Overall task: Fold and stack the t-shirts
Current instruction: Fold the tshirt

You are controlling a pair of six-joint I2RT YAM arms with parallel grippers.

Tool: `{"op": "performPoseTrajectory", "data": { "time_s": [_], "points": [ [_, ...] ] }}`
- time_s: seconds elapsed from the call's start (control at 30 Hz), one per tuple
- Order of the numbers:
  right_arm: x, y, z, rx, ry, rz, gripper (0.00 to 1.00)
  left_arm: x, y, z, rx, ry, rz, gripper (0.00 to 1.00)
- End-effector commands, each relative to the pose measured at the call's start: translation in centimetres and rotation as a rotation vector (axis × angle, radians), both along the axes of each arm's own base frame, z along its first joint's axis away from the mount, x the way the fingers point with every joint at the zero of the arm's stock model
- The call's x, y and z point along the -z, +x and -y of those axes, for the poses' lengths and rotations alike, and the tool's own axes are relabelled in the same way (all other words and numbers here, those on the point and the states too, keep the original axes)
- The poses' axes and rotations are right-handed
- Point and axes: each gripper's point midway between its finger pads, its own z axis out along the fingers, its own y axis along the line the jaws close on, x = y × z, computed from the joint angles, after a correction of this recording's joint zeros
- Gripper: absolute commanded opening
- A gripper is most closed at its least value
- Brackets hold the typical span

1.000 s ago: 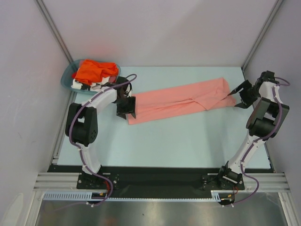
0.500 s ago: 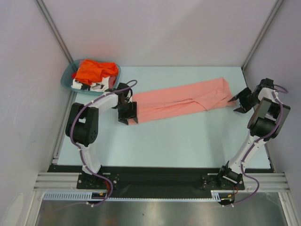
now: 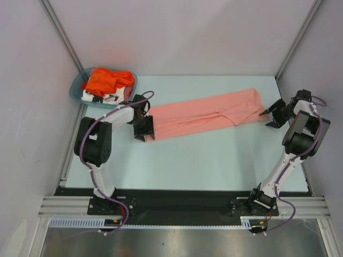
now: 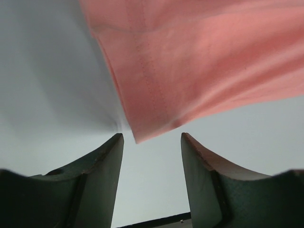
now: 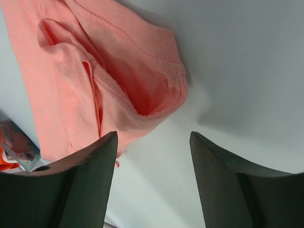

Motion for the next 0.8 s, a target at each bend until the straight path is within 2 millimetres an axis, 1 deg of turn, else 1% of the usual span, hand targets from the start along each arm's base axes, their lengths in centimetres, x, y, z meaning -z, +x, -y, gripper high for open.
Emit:
{"op": "performPoseTrajectory", "data": {
  "time_s": [0.0, 0.03, 0.07, 0.13, 0.23, 0.33, 0.43, 0.47, 0.5, 0.6, 0.73, 0.77],
  "points": [
    [-0.2, 0.1, 0.5, -0.011, 0.001, 0.027, 0.68, -2.3, 0.7, -0.9, -0.034, 0.028, 0.049, 0.58],
    [-0.1, 0.2, 0.5, -0.012, 0.002, 0.027, 0.68, -2.5, 0.6, -1.0, -0.037, 0.032, 0.043, 0.59],
    [-0.1, 0.1, 0.4, -0.012, 0.007, 0.026, 0.68, -2.7, 1.0, -1.0, -0.039, 0.031, 0.047, 0.59],
    [0.0, 0.3, 0.5, -0.010, 0.010, 0.028, 0.68, -2.4, 1.4, -1.2, -0.054, 0.030, 0.047, 0.59],
    [0.4, 0.3, 0.5, -0.006, 0.019, 0.020, 0.67, -1.8, 2.5, -1.8, -0.081, 0.024, 0.043, 0.55],
    [0.6, 0.3, 0.6, -0.007, 0.020, 0.017, 0.66, -1.8, 3.2, -1.5, -0.084, -0.017, 0.053, 0.49],
    [0.8, 0.4, 0.6, -0.007, 0.022, 0.013, 0.65, -1.6, 2.9, -0.9, -0.079, -0.049, 0.034, 0.45],
    [0.8, 0.4, 0.6, -0.006, 0.025, 0.012, 0.65, -1.6, 2.7, -0.7, -0.076, -0.060, 0.027, 0.44],
    [0.8, 0.5, 0.6, -0.007, 0.025, 0.014, 0.65, -1.2, 2.1, -0.6, -0.079, -0.071, 0.005, 0.44],
    [1.0, 0.6, 0.7, -0.005, 0.028, 0.011, 0.65, -0.7, 1.4, -0.3, -0.081, -0.091, -0.010, 0.44],
    [1.2, 0.4, 0.7, -0.005, 0.027, 0.005, 0.65, -0.5, 1.7, 0.1, -0.079, -0.109, -0.010, 0.43],
    [1.3, 0.4, 0.7, -0.005, 0.026, 0.004, 0.65, -0.5, 1.9, 0.1, -0.079, -0.110, -0.009, 0.41]
  ]
}}
